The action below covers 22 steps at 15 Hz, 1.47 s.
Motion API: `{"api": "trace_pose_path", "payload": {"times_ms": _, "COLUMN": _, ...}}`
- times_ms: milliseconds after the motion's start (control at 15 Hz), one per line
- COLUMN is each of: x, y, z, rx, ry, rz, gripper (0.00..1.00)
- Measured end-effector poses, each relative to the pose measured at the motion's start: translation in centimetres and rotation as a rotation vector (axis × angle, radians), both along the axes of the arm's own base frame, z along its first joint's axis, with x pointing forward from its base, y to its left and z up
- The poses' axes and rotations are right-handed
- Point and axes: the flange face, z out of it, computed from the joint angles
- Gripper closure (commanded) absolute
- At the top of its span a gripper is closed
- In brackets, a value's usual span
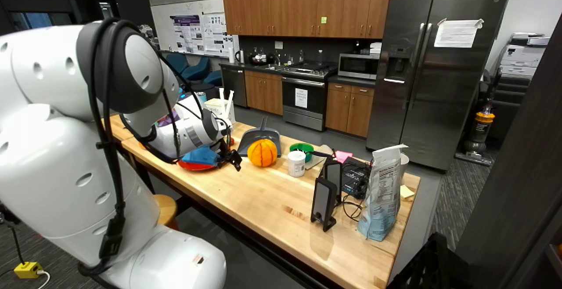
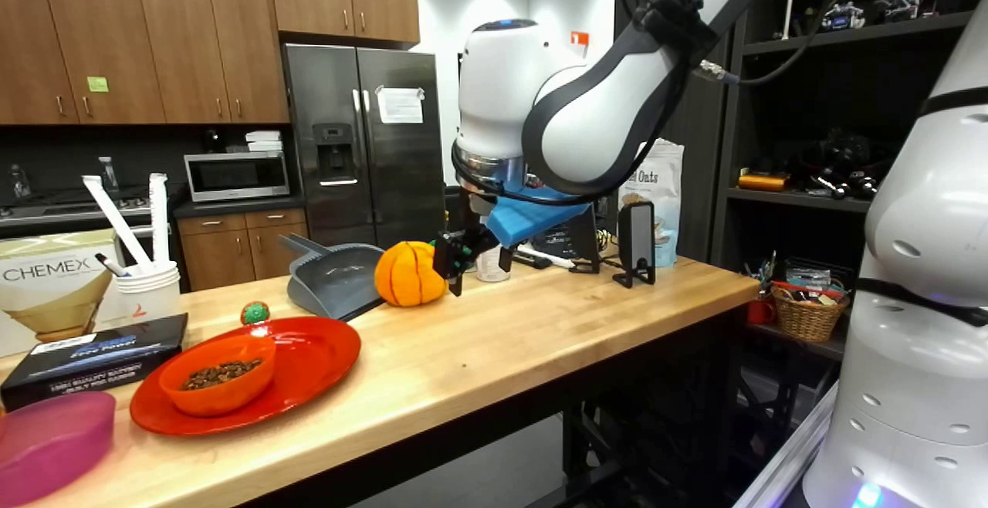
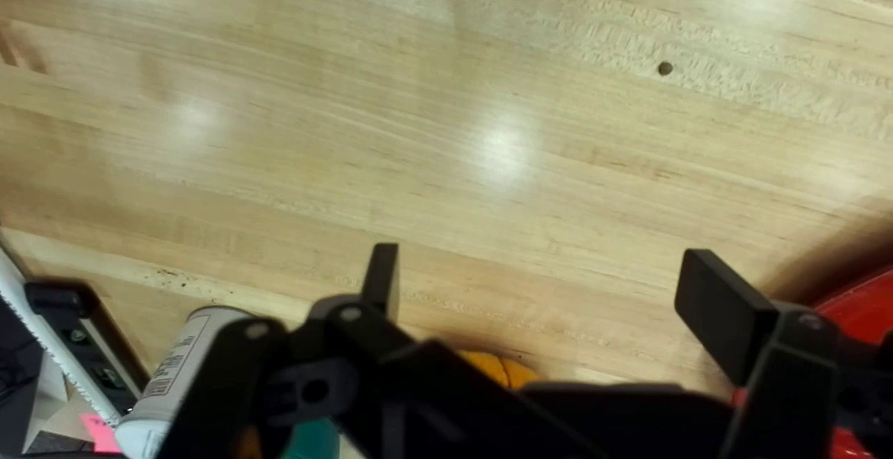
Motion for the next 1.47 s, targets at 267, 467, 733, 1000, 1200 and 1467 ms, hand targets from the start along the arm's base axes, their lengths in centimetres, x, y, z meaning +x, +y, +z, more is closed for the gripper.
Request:
{"api": "trace_pose_path", "payload": {"times_ms": 267, "x": 0.0, "y": -0.1, "z": 0.0, "rx": -0.001, "ry": -0.003, "rz": 0.002, "gripper": 0.00}}
{"api": "trace_pose_path", "payload": {"times_ms": 467, "x": 0.1, "y": -0.1, "z": 0.0, "rx": 0.000, "ry": -0.003, "rz": 0.000, "gripper": 0.00}}
{"api": "trace_pose_path", "payload": {"times_ms": 733, "x": 0.1, "y": -0.1, "z": 0.0, "rx": 0.001, "ry": -0.004, "rz": 0.001, "gripper": 0.00}}
{"api": "trace_pose_path", "payload": {"times_ms": 1000, "x": 0.0, "y": 0.2, "z": 0.5, "rx": 0.005, "ry": -0.014, "rz": 0.009, "gripper": 0.00}}
{"api": "trace_pose_path", "payload": {"times_ms": 1200, "x": 0.3, "y": 0.5, "z": 2.9, "rx": 0.019, "ry": -0.068, "rz": 0.013, "gripper": 0.00}}
{"api": "trace_pose_path", "payload": {"times_ms": 1467, "x": 1.0, "y": 0.3, "z": 7.3, "rx": 0.043, "ry": -0.162, "rz": 0.001, "gripper": 0.00}}
